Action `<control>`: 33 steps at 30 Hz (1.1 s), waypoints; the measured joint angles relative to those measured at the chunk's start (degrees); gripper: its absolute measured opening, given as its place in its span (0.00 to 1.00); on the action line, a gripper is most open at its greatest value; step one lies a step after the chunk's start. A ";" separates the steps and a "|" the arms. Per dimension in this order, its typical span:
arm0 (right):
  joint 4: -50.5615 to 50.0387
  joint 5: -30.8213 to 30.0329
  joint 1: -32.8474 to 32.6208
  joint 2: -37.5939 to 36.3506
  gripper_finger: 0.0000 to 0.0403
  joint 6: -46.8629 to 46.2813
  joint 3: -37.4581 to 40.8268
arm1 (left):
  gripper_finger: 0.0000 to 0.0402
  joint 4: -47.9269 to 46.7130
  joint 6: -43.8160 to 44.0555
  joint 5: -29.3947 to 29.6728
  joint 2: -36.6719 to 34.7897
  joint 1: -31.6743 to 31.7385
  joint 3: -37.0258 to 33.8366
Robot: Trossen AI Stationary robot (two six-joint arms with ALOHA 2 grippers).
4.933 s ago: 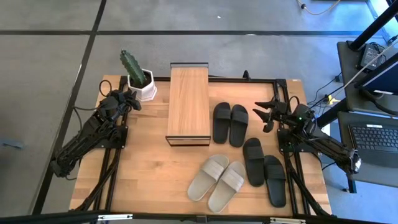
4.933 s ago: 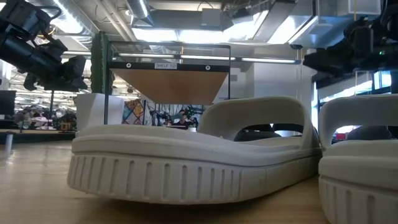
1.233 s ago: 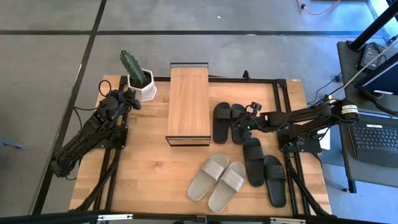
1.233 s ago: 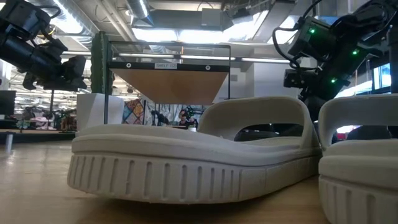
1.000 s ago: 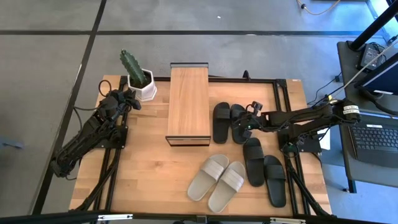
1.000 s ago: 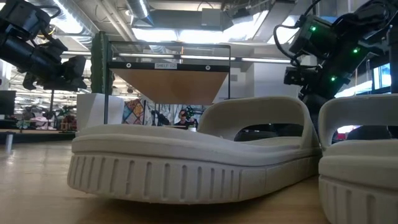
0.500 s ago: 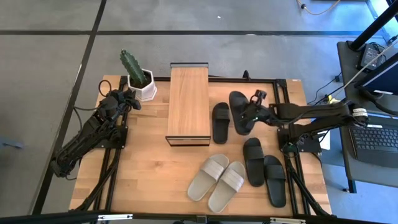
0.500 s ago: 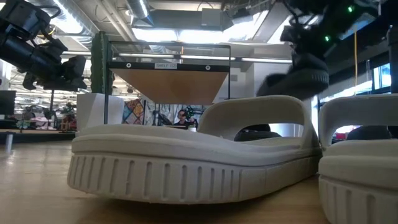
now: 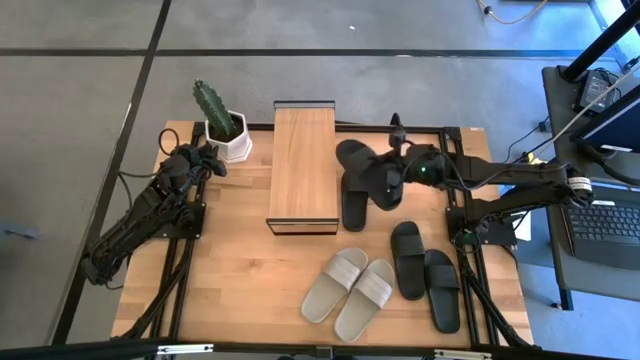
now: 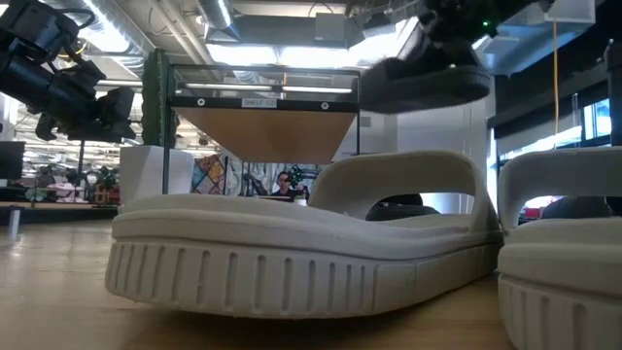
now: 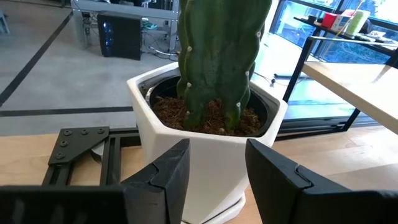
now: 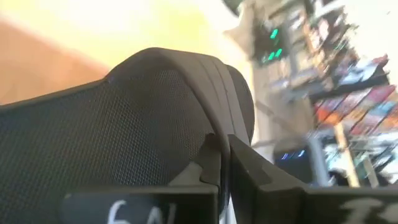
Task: Pick and place slides into the shelf
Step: Put the top right black slide on the shelf
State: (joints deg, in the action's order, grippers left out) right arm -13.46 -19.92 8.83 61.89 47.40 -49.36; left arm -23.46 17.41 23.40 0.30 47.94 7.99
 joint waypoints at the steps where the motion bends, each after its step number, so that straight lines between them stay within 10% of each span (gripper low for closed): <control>1: 1.73 0.56 0.53 -0.03 0.03 1.78 0.00 | 0.37 0.00 0.00 0.00 0.02 0.00 0.01; 25: 19.83 4.13 11.78 1.01 0.03 18.94 0.11 | 0.37 0.02 0.22 -0.38 0.01 -0.02 0.02; 33: 17.50 27.86 25.50 1.01 0.03 14.41 -2.76 | 0.37 0.00 0.22 -0.39 0.00 -0.02 0.02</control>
State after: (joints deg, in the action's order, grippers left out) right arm 4.04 7.94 34.32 62.89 61.81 -52.12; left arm -23.46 17.63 23.00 0.30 47.92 8.01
